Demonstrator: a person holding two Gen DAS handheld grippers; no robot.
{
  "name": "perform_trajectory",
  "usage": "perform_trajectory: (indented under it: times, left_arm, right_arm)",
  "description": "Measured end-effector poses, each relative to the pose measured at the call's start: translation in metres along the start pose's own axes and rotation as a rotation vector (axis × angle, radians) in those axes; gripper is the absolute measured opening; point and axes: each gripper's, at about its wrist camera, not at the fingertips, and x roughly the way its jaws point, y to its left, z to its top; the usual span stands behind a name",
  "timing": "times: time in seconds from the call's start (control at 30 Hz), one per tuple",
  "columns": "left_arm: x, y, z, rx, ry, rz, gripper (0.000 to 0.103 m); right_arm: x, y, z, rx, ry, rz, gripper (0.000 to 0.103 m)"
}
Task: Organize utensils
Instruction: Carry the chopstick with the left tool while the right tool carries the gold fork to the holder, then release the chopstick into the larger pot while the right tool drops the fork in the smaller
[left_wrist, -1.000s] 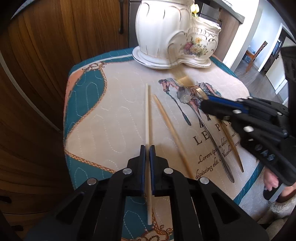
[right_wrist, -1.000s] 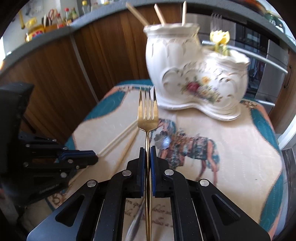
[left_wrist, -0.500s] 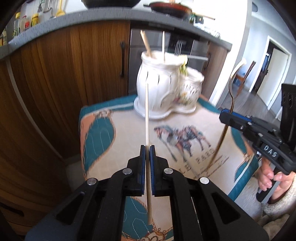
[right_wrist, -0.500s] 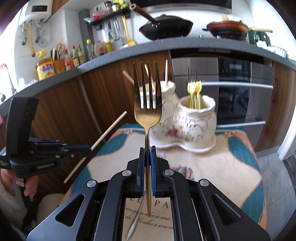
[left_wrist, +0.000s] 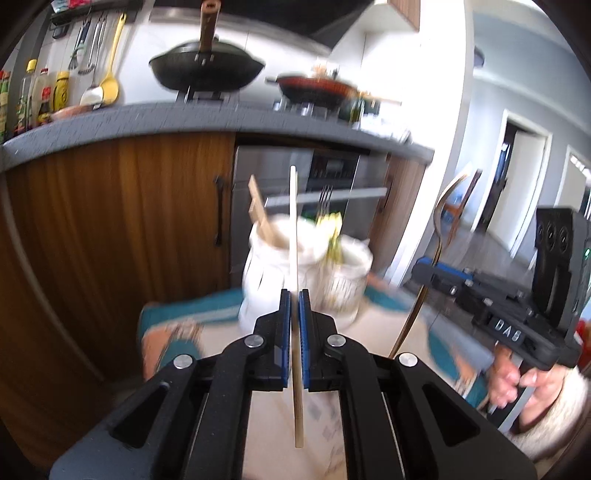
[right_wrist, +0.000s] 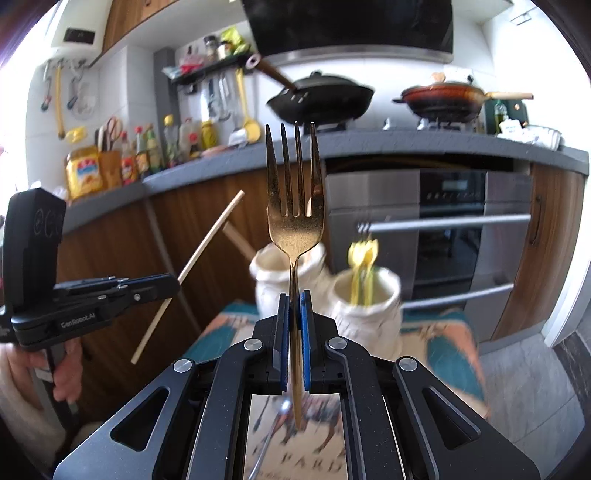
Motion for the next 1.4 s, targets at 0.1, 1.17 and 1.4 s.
perform_trajectory:
  times: [0.1, 1.17, 1.4]
  left_arm:
    - [0.010, 0.001, 0.020, -0.028, -0.077, -0.028, 0.004]
    - [0.121, -0.023, 0.040, 0.119, -0.237, 0.059, 0.004]
    - [0.118, -0.024, 0.040, 0.131, -0.230, 0.046, 0.007]
  right_arm:
    - [0.002, -0.009, 0.020, 0.006, -0.045, -0.021, 0.007]
    - [0.094, -0.075, 0.049, 0.108, -0.052, -0.108, 0.007]
    - [0.098, -0.076, 0.041, 0.121, -0.014, -0.111, 0.007]
